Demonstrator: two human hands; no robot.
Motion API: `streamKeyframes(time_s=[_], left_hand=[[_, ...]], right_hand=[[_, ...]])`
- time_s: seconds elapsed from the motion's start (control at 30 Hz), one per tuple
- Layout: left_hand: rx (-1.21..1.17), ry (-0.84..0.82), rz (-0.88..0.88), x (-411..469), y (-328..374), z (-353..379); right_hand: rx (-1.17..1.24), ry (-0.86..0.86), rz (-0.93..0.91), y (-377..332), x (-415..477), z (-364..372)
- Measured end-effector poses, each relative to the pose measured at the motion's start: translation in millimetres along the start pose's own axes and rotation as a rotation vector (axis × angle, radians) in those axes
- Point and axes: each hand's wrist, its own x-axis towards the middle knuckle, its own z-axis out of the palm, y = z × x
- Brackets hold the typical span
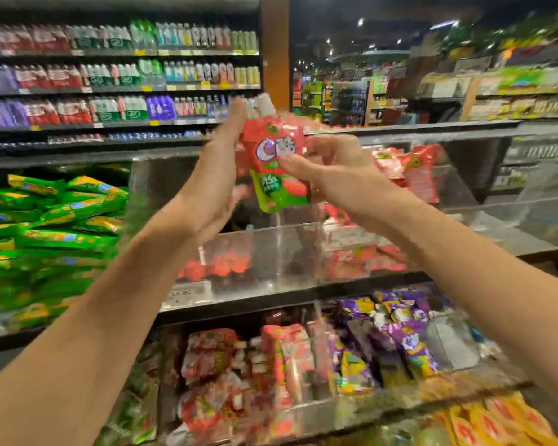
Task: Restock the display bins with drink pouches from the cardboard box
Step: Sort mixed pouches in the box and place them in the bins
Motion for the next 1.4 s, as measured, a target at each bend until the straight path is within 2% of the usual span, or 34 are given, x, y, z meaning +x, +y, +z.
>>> streamKeyframes(time_s=[0.1,0.27,0.4,0.53,0.7,0.83,0.93,1.07,1.17,1.3,1.4], left_hand=[[0.132,0.058,-0.003,-13.2,-25.5,60.7],[0.205,0.089,0.022,-28.4,-65.5,185.9],[0.163,0.018,-0.101,-27.1,-82.7,277.0],[0.132,0.006,-0.152,-13.7,-82.9,337.0],[0.388,0.035,-0.111,14.8,-93.7,366.3],[0.216,-0.039,-0.195,37.8,-95.9,381.0],[0.231,-0.083,-0.168,65.1,-96.0,387.7],[0.414,0.019,-0.066,110.4,-92.0,397.2],[0.503,0.081,-0.063,136.2,-96.2,405.0],[0.69,0.03,-0.217,153.9,-111.6,422.1],[0.651,0.108,-0.366,169.9,-121.5,429.9]], right_hand=[[-0.061,0.002,-0.029,13.0,-36.5,-58.4],[-0.094,-0.01,-0.009,46.5,-103.9,-169.9],[-0.056,0.054,0.067,58.1,-143.2,-257.7],[-0.074,0.058,0.165,48.0,-151.8,-318.9],[-0.083,0.176,0.171,51.8,-143.9,-356.8],[-0.163,0.209,0.17,52.0,-125.8,-382.6],[-0.262,0.207,0.14,49.2,-100.0,-405.6],[-0.403,0.158,0.118,51.0,-48.9,-432.6],[-0.429,0.1,0.175,67.1,-14.9,-445.3],[-0.449,-0.014,0.322,100.7,15.5,-457.9],[-0.453,-0.147,0.461,106.0,31.5,-467.8]])
